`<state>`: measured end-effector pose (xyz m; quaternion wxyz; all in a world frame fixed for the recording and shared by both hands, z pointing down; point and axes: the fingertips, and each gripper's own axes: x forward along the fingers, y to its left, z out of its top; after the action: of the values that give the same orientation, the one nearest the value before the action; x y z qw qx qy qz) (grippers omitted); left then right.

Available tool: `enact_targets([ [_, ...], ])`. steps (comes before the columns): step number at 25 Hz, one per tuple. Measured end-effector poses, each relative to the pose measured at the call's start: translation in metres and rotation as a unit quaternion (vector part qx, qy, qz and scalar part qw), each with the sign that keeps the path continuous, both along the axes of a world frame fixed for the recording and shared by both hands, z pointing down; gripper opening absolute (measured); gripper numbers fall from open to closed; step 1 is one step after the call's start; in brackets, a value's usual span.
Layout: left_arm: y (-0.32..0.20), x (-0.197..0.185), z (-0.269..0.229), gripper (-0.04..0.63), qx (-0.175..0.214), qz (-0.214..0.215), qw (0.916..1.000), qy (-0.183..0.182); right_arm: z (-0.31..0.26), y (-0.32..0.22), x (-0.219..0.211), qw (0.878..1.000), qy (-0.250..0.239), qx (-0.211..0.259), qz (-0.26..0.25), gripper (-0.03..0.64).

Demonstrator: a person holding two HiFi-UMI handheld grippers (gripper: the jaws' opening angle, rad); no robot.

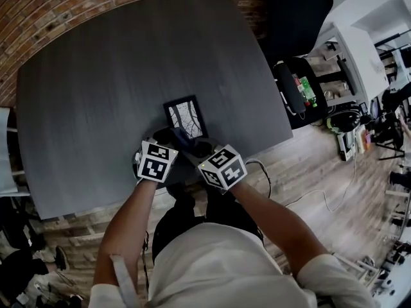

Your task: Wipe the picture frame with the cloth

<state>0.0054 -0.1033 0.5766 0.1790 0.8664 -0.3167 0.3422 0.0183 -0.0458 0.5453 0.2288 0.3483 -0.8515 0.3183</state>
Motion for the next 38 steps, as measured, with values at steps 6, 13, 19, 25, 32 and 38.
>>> enact_targets([
  [6, 0.005, 0.005, 0.006, 0.025, 0.011, 0.033, 0.9989, -0.030, 0.003, 0.000, 0.017, 0.999, 0.037, 0.023, 0.007, 0.101],
  [13, 0.005, 0.005, 0.005, 0.015, 0.013, 0.022, 0.9994, -0.021, 0.004, -0.005, 0.052, 0.996, 0.074, 0.036, 0.021, 0.101],
  [19, 0.005, 0.006, 0.004, 0.015, 0.011, 0.022, 0.9995, -0.020, 0.002, -0.008, 0.076, 0.994, 0.101, 0.046, 0.024, 0.101],
  [25, 0.002, 0.004, 0.004, 0.015, 0.011, 0.020, 0.9995, -0.020, 0.002, -0.013, 0.095, 0.991, 0.122, 0.055, 0.021, 0.101],
  [32, 0.004, 0.005, 0.004, 0.015, 0.010, 0.018, 0.9996, -0.017, 0.004, -0.017, 0.121, 0.988, 0.145, 0.051, 0.029, 0.101],
  [38, 0.004, 0.006, 0.006, 0.015, 0.008, 0.019, 0.9996, -0.021, -0.010, -0.040, 0.139, 0.985, 0.157, 0.068, 0.033, 0.101],
])
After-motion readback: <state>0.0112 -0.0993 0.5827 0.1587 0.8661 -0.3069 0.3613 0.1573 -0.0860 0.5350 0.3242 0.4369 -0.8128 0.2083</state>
